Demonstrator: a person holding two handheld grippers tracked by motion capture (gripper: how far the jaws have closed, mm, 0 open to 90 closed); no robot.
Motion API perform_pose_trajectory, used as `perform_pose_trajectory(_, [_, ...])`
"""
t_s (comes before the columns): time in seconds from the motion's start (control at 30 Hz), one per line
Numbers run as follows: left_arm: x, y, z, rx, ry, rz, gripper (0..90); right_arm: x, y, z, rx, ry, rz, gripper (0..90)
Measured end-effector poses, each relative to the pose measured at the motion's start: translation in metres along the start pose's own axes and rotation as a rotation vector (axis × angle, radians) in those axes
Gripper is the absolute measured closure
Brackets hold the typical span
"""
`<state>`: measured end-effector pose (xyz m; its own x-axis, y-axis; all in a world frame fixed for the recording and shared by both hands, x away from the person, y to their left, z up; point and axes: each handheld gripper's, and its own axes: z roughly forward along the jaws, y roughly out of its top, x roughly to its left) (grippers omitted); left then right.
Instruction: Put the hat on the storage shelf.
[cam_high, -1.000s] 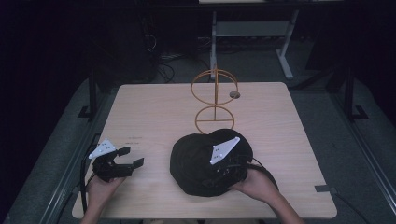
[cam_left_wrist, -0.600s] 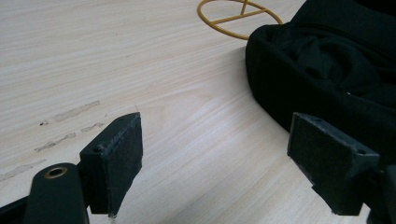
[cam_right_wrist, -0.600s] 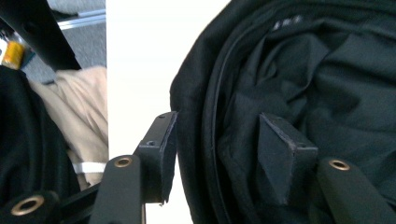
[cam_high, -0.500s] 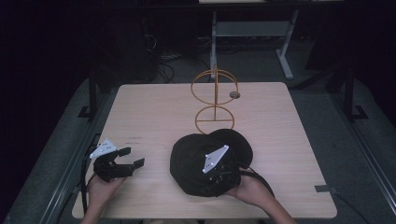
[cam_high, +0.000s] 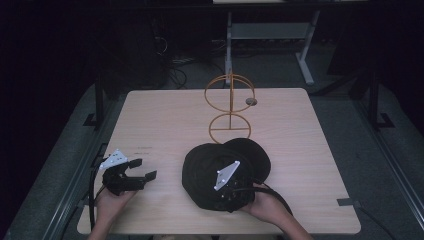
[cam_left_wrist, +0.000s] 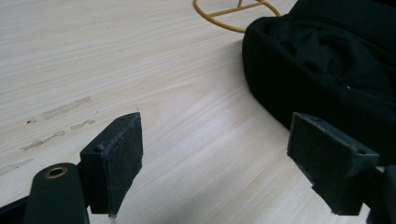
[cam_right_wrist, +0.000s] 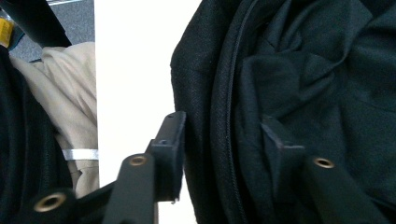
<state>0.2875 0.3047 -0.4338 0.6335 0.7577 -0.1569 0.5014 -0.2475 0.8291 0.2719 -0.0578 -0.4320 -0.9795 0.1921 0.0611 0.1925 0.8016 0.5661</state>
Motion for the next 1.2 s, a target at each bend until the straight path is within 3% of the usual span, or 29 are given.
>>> perform_pose_trajectory(0.17, [-0.003,0.0,0.002,0.006,-0.008,0.008,18.0,0.0,0.0,-0.004,-0.009,0.009,-0.004,75.3])
perform_pose_trajectory(0.4, [-0.007,0.001,0.004,0.008,-0.021,0.014,18.0,-0.002,0.002,-0.013,-0.03,0.016,-0.004,77.0])
perform_pose_trajectory(0.63, [-0.015,0.003,0.006,0.005,-0.057,0.038,18.0,-0.007,0.008,-0.037,-0.107,0.02,0.005,77.4])
perform_pose_trajectory(0.77, [-0.022,0.005,0.009,-0.005,-0.09,0.049,17.6,-0.009,0.01,-0.049,-0.143,0.026,0.012,77.2])
perform_pose_trajectory(0.87, [-0.031,0.009,0.012,-0.017,-0.138,0.063,17.5,-0.011,0.016,-0.064,-0.178,0.02,0.025,76.8])
perform_pose_trajectory(1.2, [-0.058,0.021,0.024,-0.034,-0.223,0.111,17.3,-0.016,0.025,-0.084,-0.227,0.019,0.035,76.5])
